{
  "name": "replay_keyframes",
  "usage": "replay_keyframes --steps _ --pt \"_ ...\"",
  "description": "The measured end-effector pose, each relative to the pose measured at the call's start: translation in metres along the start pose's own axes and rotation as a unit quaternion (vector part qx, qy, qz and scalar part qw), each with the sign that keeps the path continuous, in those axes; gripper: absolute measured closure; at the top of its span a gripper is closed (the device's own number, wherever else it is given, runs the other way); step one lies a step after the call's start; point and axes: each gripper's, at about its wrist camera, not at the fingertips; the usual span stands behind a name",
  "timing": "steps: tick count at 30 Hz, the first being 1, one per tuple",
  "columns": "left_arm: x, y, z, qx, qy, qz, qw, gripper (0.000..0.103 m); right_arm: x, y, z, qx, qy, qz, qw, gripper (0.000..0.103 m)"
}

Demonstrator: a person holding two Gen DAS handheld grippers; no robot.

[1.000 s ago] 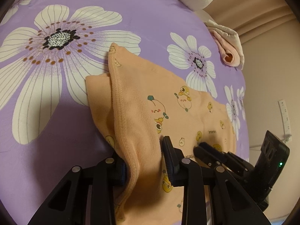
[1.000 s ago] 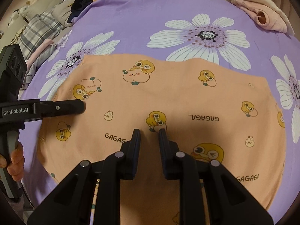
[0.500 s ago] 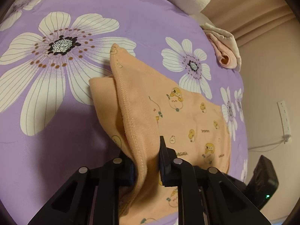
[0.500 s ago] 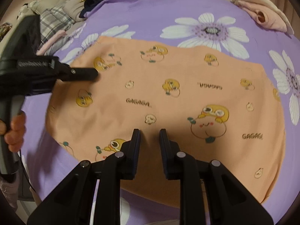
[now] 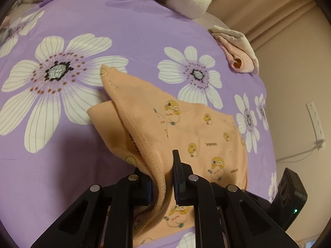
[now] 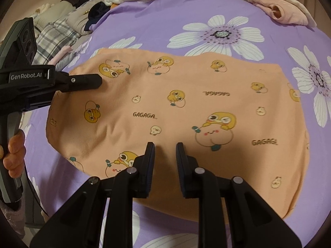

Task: Fold small clothes
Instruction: 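Lift and fold the held side over the shirt body with the left gripper, release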

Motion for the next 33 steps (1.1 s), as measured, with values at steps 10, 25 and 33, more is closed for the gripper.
replay_keyframes --steps 10,25,33 --pt "0.028 -0.003 -0.001 -0.004 -0.021 -0.013 0.9997 0.090 0.022 0.009 -0.001 0.012 -0.027 -0.003 1.000 0.081" --pt "0.080 -0.029 0.002 -0.025 -0.066 -0.025 0.9972 0.090 0.066 0.016 0.005 0.021 -0.095 -0.030 0.995 0.081" --pt "0.099 -0.045 0.003 -0.035 -0.083 -0.026 0.9956 0.090 0.086 0.018 0.010 0.027 -0.132 -0.064 0.989 0.080"
Point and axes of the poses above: each gripper's, at about its wrist camera, not at the fingertips, and y roughly against the way its jaws point, x to its right, z to its underside, and after that the axes turned 10 degrees about z, right-handed
